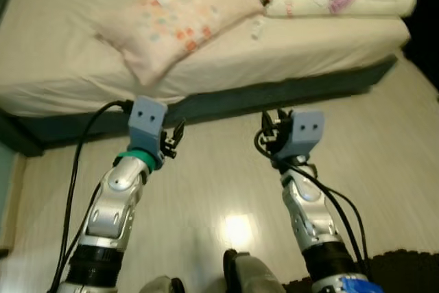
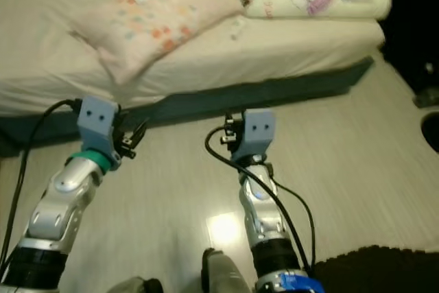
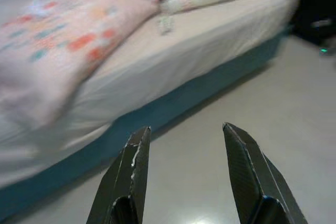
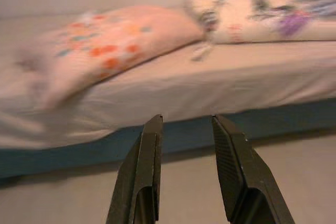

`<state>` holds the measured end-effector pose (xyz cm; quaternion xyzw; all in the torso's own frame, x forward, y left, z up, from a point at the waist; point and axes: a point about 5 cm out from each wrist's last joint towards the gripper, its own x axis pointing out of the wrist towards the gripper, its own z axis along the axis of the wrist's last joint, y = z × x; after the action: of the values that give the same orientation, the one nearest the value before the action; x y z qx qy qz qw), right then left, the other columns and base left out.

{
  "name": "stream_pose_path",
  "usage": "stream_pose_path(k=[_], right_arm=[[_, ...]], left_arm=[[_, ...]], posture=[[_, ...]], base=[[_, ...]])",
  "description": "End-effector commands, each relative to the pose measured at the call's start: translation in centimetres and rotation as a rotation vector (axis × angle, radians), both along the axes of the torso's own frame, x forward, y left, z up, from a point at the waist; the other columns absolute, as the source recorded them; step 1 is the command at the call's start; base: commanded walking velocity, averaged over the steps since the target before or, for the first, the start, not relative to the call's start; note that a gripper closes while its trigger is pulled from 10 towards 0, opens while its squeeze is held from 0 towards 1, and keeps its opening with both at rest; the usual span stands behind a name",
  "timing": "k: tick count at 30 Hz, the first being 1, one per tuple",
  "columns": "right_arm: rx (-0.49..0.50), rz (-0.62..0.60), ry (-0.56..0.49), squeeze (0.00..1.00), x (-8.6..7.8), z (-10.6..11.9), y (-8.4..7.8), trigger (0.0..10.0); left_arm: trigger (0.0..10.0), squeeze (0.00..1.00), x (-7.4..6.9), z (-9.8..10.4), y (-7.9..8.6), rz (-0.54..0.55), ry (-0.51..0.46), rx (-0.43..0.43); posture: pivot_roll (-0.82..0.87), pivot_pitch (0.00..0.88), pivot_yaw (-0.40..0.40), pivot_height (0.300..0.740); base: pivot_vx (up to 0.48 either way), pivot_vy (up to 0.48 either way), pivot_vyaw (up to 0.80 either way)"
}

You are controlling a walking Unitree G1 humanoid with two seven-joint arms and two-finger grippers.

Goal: Clean up the room

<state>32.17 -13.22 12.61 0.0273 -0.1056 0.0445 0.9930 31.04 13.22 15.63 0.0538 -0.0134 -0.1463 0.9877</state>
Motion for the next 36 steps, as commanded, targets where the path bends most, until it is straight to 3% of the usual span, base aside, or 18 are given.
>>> stream_pose_path(k=[1, 10, 36], right_arm=[[0.016, 0.004, 0.03, 0.0, -0.31, -0.76, 0.3, 10.0], [0.018, 0.0, 0.027, 0.0, -0.28, -0.72, 0.2, 10.0], [0.005, -0.001, 0.017, 0.0, -0.26, -0.64, 0.23, 10.0]], left_arm=[[10.0, 0.0, -0.28, -0.57, 0.13, -0.004, 0.024, -0.006], [10.0, 0.0, -0.2, -0.4, 0.01, -0.012, 0.004, -0.002], [10.0, 0.0, 0.0, -0.17, -0.13, -0.016, -0.013, 0.007]], posture=[[0.01, 0.128, 0.033, 0.74], [0.0, 0.127, 0.032, 0.74], [0.0, 0.124, 0.031, 0.74]], base=[[0.0, 0.0, -0.8], [0.0, 0.0, -0.8], [0.459, 0.0, 0.0]])
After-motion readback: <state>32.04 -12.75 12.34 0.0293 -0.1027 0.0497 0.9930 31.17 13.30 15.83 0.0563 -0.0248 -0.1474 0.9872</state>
